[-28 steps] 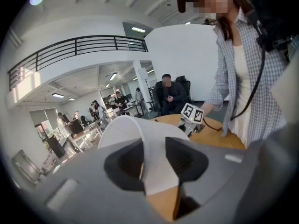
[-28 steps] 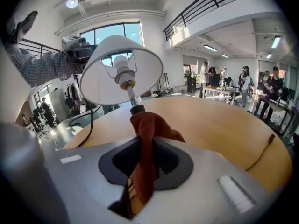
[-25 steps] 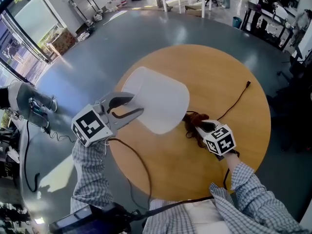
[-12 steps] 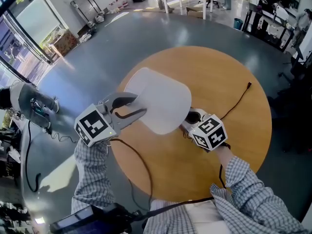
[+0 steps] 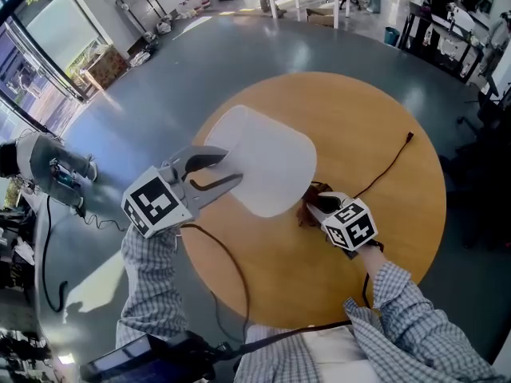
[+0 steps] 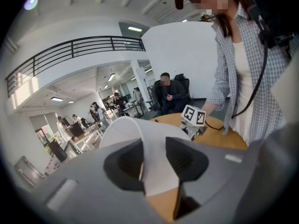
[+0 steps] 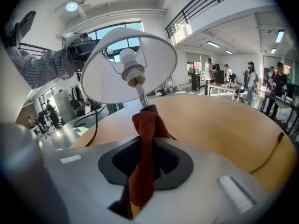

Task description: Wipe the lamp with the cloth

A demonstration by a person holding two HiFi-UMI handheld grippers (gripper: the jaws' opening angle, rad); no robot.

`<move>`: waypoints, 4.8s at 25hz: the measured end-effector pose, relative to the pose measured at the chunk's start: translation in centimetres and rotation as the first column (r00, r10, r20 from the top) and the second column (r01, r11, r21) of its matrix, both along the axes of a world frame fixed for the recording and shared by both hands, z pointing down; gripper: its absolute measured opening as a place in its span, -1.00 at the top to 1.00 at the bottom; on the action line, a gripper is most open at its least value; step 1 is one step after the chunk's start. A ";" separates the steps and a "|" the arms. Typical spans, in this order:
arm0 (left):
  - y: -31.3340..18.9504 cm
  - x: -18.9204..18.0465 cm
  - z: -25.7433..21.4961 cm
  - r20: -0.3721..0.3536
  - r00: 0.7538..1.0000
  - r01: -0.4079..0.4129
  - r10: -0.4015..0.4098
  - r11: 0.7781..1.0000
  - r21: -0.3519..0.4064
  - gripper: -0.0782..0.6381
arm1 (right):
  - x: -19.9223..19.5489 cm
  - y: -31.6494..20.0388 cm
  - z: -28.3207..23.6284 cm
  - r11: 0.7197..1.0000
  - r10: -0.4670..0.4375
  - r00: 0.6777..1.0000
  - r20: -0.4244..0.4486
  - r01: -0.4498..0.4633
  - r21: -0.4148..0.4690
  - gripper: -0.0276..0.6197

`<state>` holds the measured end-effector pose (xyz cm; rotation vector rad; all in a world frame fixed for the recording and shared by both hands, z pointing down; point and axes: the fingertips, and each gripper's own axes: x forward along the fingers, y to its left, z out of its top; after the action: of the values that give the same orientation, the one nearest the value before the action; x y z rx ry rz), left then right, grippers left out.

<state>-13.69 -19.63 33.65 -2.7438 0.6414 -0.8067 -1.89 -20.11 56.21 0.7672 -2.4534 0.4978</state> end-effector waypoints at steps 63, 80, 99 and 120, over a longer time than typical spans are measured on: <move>0.8 9.2 -1.8 0.270 0.935 -0.267 0.229 0.957 0.112 0.34 | 5.5 6.5 -9.4 0.983 0.111 0.903 0.415 -0.039 -0.177 0.27; 0.5 9.0 -1.7 0.299 0.925 -0.278 0.232 0.953 0.119 0.35 | 2.0 3.9 -14.2 0.989 0.070 0.769 0.636 0.028 -0.142 0.54; -0.2 7.6 -1.8 0.408 0.888 -0.281 0.214 0.953 0.112 0.36 | -0.7 3.9 -13.6 0.977 0.074 0.745 0.662 0.078 -0.198 0.63; 1.5 11.9 -2.7 0.299 0.927 -0.305 0.227 0.919 0.248 0.20 | 2.1 4.3 -12.6 0.969 0.091 0.760 0.643 0.082 -0.233 0.57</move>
<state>-1.76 -18.12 30.96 -2.3339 0.2904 -0.9090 0.17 -15.78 43.65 0.5460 -2.9226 1.2303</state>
